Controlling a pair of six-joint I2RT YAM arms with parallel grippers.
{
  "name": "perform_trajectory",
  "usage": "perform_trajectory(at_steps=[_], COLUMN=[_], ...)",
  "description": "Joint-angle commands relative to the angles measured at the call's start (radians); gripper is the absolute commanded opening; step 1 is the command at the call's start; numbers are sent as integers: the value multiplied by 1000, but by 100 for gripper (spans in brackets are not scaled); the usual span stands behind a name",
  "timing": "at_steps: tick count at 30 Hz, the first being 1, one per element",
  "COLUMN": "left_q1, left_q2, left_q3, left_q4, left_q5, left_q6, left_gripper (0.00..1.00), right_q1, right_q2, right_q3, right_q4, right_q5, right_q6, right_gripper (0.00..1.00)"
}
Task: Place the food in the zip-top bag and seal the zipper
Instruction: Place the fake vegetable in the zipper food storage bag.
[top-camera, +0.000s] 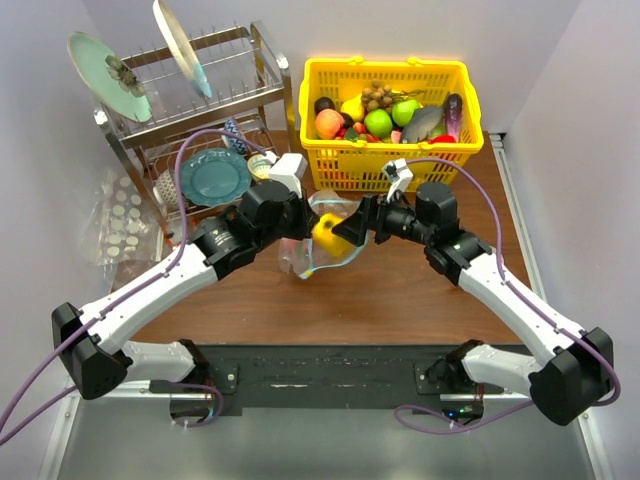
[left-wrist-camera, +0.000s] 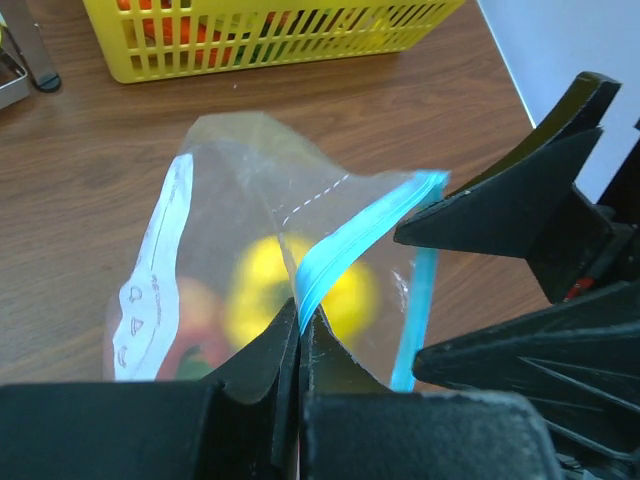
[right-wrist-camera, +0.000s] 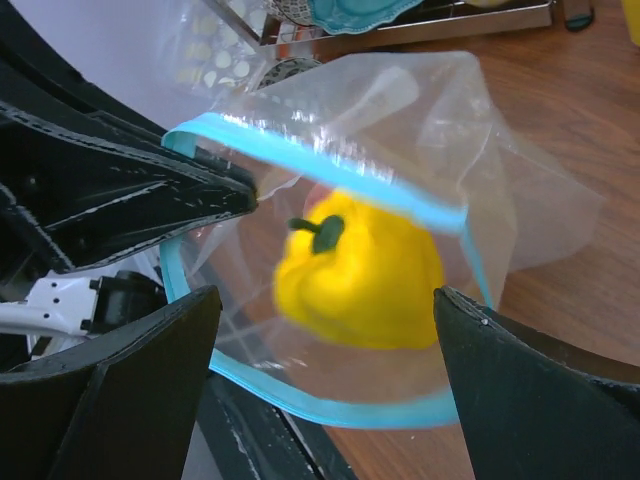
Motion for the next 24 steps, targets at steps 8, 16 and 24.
perform_trajectory(at_steps=[8, 16, 24], left_q1=[2, 4, 4], left_q2=[-29, -29, -35], left_q3=[27, 23, 35], left_q4=[50, 53, 50], left_q5=[-2, -11, -2], left_q6=[-17, -15, -18], left_gripper=[0, 0, 0], right_q1=[8, 6, 6], right_q2=[-62, -84, -40], right_q3=[100, 81, -28], right_q4=[-207, -364, -310], right_q5=[144, 246, 293], right_q6=[-43, -90, -61], right_gripper=[82, 67, 55])
